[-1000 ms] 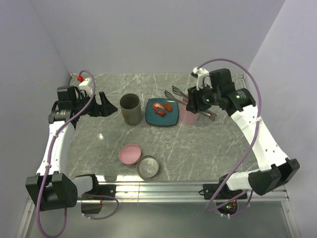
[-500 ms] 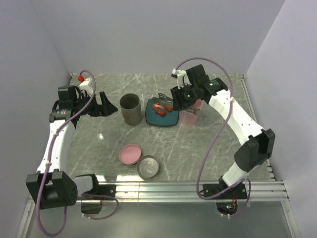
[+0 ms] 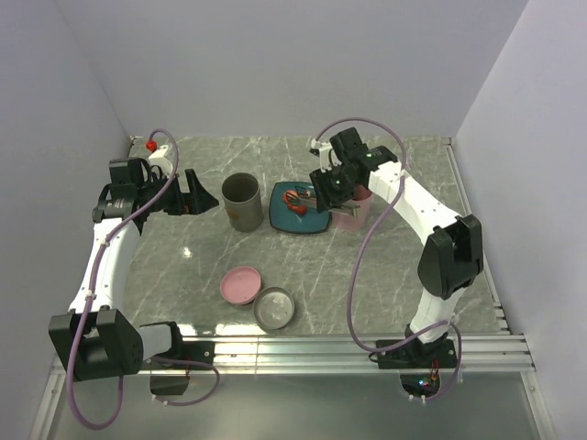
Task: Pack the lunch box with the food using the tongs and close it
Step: Pick up the fake food from the plate.
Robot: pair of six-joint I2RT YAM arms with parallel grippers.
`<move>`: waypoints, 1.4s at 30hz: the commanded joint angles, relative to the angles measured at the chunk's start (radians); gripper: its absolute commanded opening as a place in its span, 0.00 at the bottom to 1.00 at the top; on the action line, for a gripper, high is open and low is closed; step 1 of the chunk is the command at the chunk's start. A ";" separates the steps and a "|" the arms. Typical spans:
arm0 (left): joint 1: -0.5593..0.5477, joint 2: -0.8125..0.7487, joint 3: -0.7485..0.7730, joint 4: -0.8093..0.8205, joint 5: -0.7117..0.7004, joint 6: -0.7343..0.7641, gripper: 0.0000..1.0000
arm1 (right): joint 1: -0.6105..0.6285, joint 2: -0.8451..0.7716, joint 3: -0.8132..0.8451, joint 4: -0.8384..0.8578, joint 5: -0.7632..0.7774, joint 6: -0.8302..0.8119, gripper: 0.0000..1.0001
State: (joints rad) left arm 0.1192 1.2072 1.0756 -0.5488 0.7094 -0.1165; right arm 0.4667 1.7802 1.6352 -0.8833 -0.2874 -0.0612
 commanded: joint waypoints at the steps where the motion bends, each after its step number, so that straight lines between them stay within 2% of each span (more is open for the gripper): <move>1: 0.000 -0.008 0.040 0.015 0.010 0.012 0.99 | 0.000 0.005 -0.020 0.056 0.030 -0.009 0.50; 16: 0.002 -0.006 0.035 0.016 0.007 0.015 0.99 | 0.001 0.058 -0.078 0.093 0.036 -0.023 0.50; 30: 0.000 -0.012 0.024 0.026 0.009 0.009 0.99 | -0.007 -0.010 -0.126 0.150 0.117 -0.015 0.52; 42: 0.000 -0.011 0.021 0.023 0.007 0.011 0.99 | -0.007 0.027 -0.101 0.100 0.034 -0.020 0.50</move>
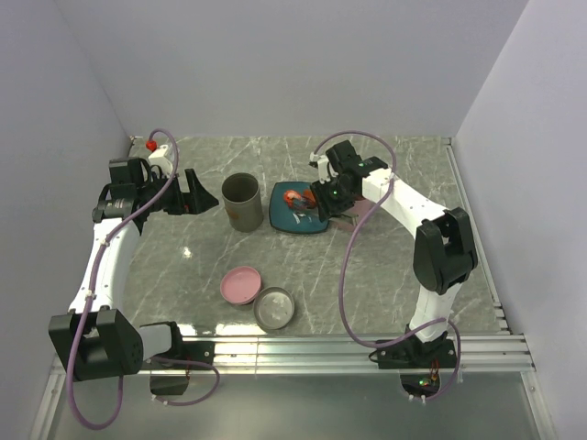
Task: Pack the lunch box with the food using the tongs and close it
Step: Pick up the fake food from the plate.
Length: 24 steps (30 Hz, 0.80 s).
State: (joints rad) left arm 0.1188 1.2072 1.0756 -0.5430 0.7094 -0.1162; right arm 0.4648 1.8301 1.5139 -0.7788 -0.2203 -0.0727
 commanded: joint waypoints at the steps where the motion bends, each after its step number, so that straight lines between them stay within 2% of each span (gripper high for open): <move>1: 0.001 -0.011 0.021 0.017 0.009 0.010 0.99 | -0.003 -0.026 0.020 -0.007 -0.042 -0.009 0.50; 10: 0.002 -0.006 0.021 0.020 0.010 0.007 0.99 | 0.006 -0.057 -0.012 -0.004 -0.080 0.008 0.46; 17: 0.001 -0.006 0.027 0.011 0.007 0.013 0.99 | 0.006 -0.034 0.017 0.000 -0.063 0.007 0.35; 24: 0.001 -0.017 0.030 0.000 0.013 0.030 0.99 | -0.003 -0.126 0.052 -0.040 -0.080 0.014 0.31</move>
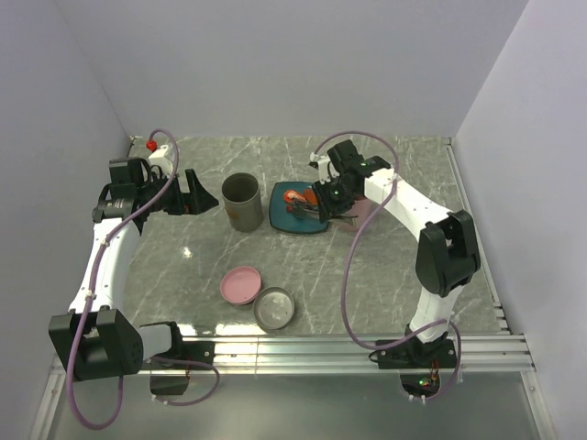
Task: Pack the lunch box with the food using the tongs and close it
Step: Pick up the fake food from the plate, then place the fake food in the packing box.
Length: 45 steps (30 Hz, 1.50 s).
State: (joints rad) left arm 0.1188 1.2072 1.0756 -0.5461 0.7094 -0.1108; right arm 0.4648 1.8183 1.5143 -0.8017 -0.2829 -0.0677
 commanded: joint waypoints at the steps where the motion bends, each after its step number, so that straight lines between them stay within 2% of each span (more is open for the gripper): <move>1: 0.001 -0.017 0.033 0.003 0.007 0.023 0.99 | -0.006 -0.128 0.052 -0.021 -0.019 0.011 0.30; 9: 0.001 -0.023 0.037 0.005 0.007 0.010 0.99 | -0.041 -0.296 0.069 -0.031 -0.119 0.008 0.28; 13: 0.001 -0.021 0.040 0.011 0.012 -0.001 0.99 | -0.037 -0.309 0.147 -0.039 -0.220 0.000 0.27; 21: 0.004 -0.054 0.030 0.040 -0.034 -0.041 0.99 | 0.021 -0.171 0.346 -0.091 -0.271 0.011 0.27; 25: 0.024 -0.075 0.008 0.072 0.019 -0.069 0.99 | 0.081 -0.113 0.408 -0.102 -0.245 0.011 0.27; 29: 0.032 -0.118 -0.072 0.167 0.056 -0.165 0.99 | 0.133 -0.048 0.445 -0.108 -0.200 0.009 0.27; 33: 0.033 -0.176 -0.124 0.210 -0.004 -0.190 0.99 | 0.164 -0.016 0.463 -0.111 -0.162 0.006 0.28; 38: 0.035 -0.259 -0.187 0.301 -0.123 -0.243 0.99 | 0.190 0.025 0.486 -0.128 -0.142 -0.009 0.34; 45: 0.038 -0.271 -0.175 0.252 -0.128 -0.214 0.99 | 0.196 0.067 0.541 -0.122 -0.121 0.002 0.38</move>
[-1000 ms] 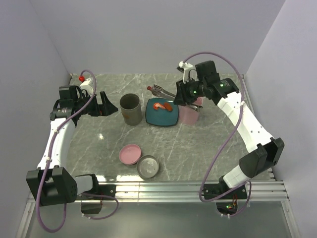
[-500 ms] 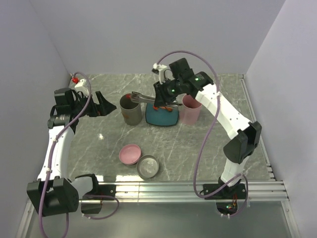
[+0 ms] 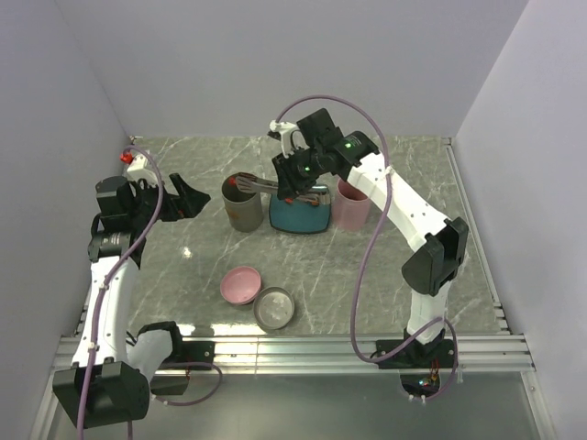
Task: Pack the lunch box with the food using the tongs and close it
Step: Place the fake food in the packing box.
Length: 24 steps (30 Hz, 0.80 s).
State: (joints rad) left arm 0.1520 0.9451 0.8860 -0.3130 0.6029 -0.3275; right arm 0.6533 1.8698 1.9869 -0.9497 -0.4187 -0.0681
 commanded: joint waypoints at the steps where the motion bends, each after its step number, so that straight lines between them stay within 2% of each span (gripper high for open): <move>1: 0.004 -0.009 0.016 0.015 -0.020 0.008 0.99 | 0.008 0.020 0.073 0.028 0.017 0.004 0.39; 6: 0.006 -0.008 0.033 0.003 -0.020 0.002 0.99 | 0.006 0.023 0.082 0.025 0.021 0.004 0.52; 13: 0.011 -0.002 0.091 0.011 0.021 -0.030 0.99 | 0.002 -0.044 0.075 0.032 0.090 -0.004 0.51; 19: 0.012 0.009 0.125 -0.020 0.009 -0.005 0.99 | -0.092 -0.182 -0.083 0.061 0.202 0.016 0.50; 24: 0.011 0.007 0.107 0.000 0.020 -0.019 1.00 | -0.127 -0.280 -0.334 0.118 0.222 0.053 0.47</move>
State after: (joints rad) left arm 0.1585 0.9577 0.9752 -0.3267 0.6048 -0.3370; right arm 0.5343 1.6508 1.7477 -0.8864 -0.2337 -0.0452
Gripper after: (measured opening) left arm 0.995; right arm 0.479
